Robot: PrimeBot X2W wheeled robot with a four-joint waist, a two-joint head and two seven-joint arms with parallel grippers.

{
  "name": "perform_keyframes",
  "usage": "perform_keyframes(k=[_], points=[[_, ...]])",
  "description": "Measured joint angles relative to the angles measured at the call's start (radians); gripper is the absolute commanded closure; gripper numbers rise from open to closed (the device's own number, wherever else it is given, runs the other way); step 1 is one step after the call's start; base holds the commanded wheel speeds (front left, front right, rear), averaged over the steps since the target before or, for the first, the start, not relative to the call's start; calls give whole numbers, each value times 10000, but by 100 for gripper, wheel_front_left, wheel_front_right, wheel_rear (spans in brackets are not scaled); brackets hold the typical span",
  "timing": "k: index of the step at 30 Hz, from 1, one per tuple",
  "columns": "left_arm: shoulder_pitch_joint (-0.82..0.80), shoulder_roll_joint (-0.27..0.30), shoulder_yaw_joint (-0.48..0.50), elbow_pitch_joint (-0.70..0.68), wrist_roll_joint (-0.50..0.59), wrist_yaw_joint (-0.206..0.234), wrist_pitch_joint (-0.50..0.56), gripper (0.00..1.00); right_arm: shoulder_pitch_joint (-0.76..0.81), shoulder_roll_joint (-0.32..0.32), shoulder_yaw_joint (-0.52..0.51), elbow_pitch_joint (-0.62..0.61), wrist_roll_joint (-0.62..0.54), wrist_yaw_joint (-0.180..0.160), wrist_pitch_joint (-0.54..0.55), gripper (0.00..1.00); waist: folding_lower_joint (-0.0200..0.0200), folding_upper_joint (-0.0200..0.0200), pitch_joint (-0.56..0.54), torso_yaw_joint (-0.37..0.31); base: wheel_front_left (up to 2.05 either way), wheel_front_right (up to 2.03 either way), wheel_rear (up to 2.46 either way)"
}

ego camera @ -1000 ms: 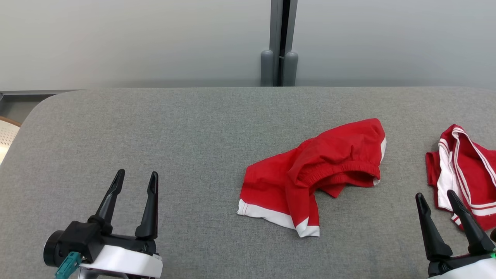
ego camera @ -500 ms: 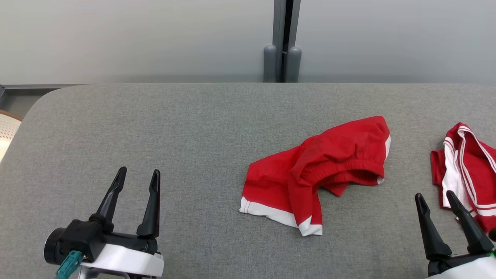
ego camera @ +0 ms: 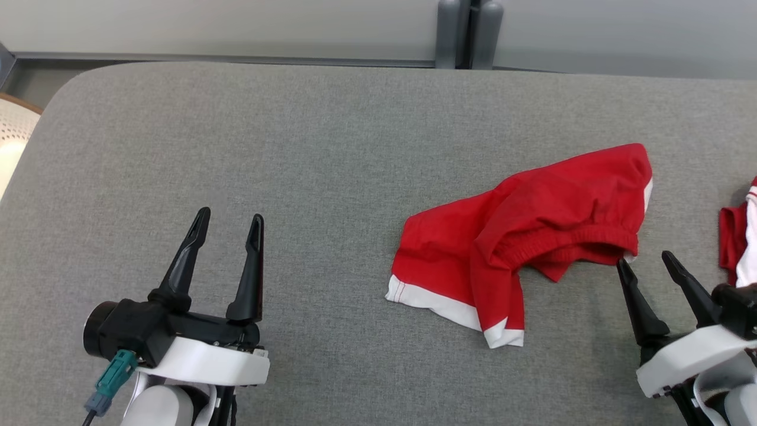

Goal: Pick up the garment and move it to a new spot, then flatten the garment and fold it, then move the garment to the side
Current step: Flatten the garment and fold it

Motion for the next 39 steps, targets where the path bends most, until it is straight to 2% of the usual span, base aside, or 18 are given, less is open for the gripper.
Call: perform_keyframes(k=[7,8,10,15,21,26,27,31,32,33,34,35,39], points=[[-431,-169,-92,290,38,-142,-130,0,-1600,-339,721,1954,-343,2,-474,0,0,0,584,301,0,0,0],[-452,-188,-98,332,58,-169,-142,0,-1788,-355,708,2155,-382,2,-570,36,0,0,608,330,0,0,0],[-455,-215,-82,414,59,-173,-174,0,-2109,-368,700,2385,-458,2,-802,100,0,0,597,347,0,0,0],[-468,-270,-44,523,92,-186,-205,0,-2621,-487,779,2431,-443,2,-1177,100,0,0,459,321,0,0,0],[-477,-343,-23,539,153,-265,-228,0,-3936,-755,1235,1730,-441,2,-1175,100,0,0,415,305,0,0,0],[-659,-445,-69,598,184,-389,-232,0,-5516,-677,2500,1626,-334,2,-742,100,0,0,507,485,0,0,0],[-659,-445,-69,598,184,-389,-232,0,-5516,-677,2500,1626,-334,2,-742,100,0,0,507,485,0,0,0],[-730,-581,-81,642,228,-470,-234,0,-6429,-305,3812,2385,-4,2,-389,100,0,-1,605,681,0,0,0],[-760,-621,-82,646,240,-497,-234,0,-6573,-169,4182,2671,71,4,-332,84,0,0,633,726,0,0,0],[-780,-652,-86,658,240,-525,-234,0,-6674,-36,4498,2963,186,2,-318,60,0,0,658,766,0,0,0],[-789,-671,-82,669,242,-537,-234,0,-6734,90,4780,3214,385,2,-349,6,0,0,685,800,0,0,0],[-792,-696,-75,677,245,-546,-234,0,-6795,228,5033,3499,589,2,-351,0,0,0,712,828,0,0,0],[-802,-809,-12,740,324,-656,-247,0,-6870,430,5526,4435,1258,4,-936,0,0,0,758,824,0,0,0]])
